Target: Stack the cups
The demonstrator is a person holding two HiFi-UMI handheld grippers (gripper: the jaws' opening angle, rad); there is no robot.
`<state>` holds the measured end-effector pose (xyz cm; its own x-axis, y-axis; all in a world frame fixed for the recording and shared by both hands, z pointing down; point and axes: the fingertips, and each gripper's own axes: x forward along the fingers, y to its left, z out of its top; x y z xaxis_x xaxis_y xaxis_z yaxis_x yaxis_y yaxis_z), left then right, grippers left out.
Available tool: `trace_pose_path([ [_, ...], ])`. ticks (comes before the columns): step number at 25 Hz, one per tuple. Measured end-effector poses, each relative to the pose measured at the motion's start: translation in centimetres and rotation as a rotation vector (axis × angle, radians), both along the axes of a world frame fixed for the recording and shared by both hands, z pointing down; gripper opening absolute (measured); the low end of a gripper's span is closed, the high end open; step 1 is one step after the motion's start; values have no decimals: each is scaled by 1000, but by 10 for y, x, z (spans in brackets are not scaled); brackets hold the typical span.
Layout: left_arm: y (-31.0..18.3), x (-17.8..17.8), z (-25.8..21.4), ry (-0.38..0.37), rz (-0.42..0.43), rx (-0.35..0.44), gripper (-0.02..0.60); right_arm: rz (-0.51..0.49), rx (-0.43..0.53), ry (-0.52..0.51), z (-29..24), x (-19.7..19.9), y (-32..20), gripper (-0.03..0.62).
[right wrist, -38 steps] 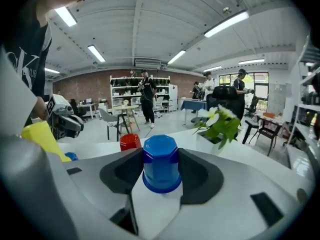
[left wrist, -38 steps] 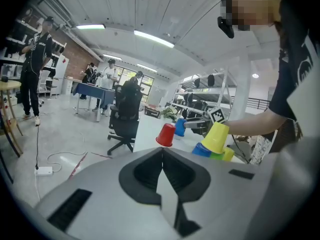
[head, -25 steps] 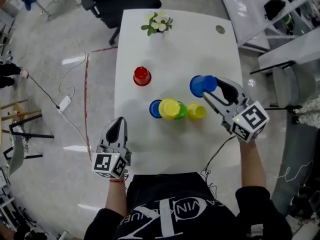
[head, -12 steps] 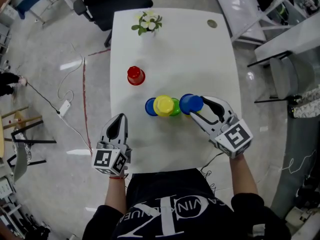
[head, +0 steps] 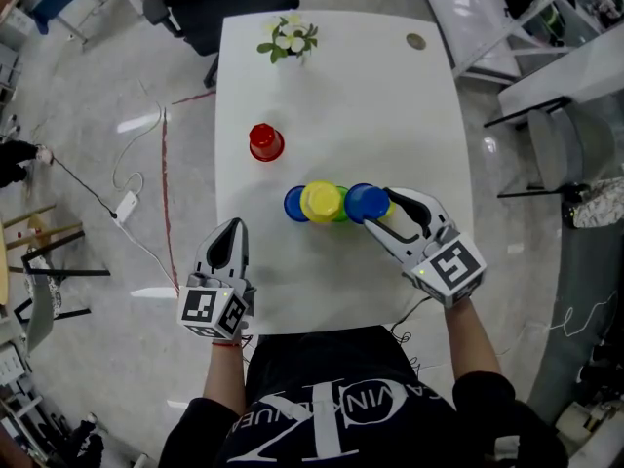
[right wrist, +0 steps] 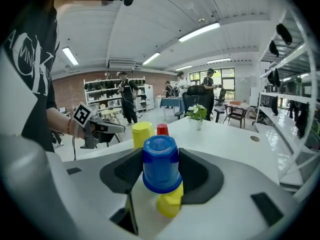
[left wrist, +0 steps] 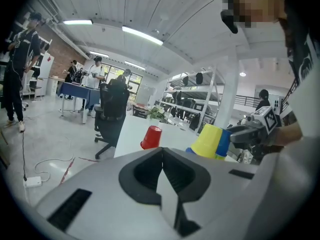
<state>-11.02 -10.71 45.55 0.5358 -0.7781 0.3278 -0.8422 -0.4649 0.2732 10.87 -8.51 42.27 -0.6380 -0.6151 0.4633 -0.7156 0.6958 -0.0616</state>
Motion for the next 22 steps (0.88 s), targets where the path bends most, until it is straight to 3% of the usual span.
trace_pose_path([
  [22,3,1,6,-2,12,-16,5,6,4,-40,0,-1,2,253],
])
